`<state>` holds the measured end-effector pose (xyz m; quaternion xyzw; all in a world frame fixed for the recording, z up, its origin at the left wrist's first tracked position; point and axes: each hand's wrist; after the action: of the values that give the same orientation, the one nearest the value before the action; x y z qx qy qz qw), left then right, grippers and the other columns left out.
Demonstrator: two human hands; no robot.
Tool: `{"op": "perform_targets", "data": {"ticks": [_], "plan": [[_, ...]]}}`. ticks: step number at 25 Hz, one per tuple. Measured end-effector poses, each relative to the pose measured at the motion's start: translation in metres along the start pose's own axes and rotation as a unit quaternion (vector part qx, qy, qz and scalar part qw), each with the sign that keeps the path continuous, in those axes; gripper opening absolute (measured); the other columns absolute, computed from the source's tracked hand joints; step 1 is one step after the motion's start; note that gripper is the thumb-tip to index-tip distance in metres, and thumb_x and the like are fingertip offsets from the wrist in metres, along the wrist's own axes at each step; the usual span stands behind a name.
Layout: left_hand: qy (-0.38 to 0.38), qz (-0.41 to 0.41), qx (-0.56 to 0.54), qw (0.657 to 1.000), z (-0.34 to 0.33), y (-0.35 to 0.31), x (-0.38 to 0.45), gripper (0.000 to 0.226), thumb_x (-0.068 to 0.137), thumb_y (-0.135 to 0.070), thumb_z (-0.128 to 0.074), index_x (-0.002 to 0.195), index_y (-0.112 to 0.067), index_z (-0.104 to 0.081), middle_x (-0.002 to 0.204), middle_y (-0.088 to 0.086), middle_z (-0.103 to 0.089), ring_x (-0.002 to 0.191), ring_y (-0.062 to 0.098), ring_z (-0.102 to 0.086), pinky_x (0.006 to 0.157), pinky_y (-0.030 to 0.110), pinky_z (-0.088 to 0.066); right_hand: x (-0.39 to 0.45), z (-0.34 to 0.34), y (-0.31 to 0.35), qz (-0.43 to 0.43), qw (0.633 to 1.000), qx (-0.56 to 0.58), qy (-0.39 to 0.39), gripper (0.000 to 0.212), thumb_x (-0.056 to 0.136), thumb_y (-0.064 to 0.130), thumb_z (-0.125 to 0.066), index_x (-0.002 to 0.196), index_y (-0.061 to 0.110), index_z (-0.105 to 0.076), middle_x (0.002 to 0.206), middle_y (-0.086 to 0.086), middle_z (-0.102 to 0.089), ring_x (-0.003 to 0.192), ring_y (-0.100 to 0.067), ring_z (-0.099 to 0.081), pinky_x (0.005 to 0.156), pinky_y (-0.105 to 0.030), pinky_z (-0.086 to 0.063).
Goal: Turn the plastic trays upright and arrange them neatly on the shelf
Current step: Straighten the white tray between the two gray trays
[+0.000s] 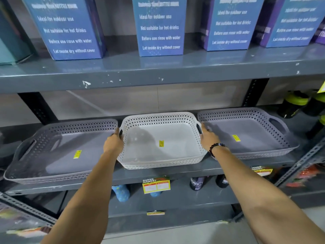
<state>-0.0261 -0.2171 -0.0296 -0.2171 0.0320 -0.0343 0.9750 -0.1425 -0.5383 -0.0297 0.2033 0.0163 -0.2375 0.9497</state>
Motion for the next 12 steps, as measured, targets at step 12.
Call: {"op": "perform_targets", "data": {"ticks": [12], "plan": [[0.006,0.013,-0.034,0.999,-0.005,-0.002,-0.011,0.072,0.093,0.009,-0.029,0.154,-0.021,-0.007,0.128,0.027,-0.054,0.111,0.042,-0.053,0.092,0.047,-0.045,0.005,-0.004,-0.006,0.045,0.999,-0.029,-0.007,0.066,0.094,0.001,-0.035,0.149,0.016,-0.002,0.098,-0.028,-0.060,0.071,-0.027,-0.051,0.067,-0.039,-0.050]]}}
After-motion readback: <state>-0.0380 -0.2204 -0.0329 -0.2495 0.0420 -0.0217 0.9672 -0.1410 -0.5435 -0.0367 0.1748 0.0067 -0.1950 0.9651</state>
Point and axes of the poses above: each hand's wrist, its own x-axis towards the middle knuckle, its own z-axis out of the back of the hand, y = z × x
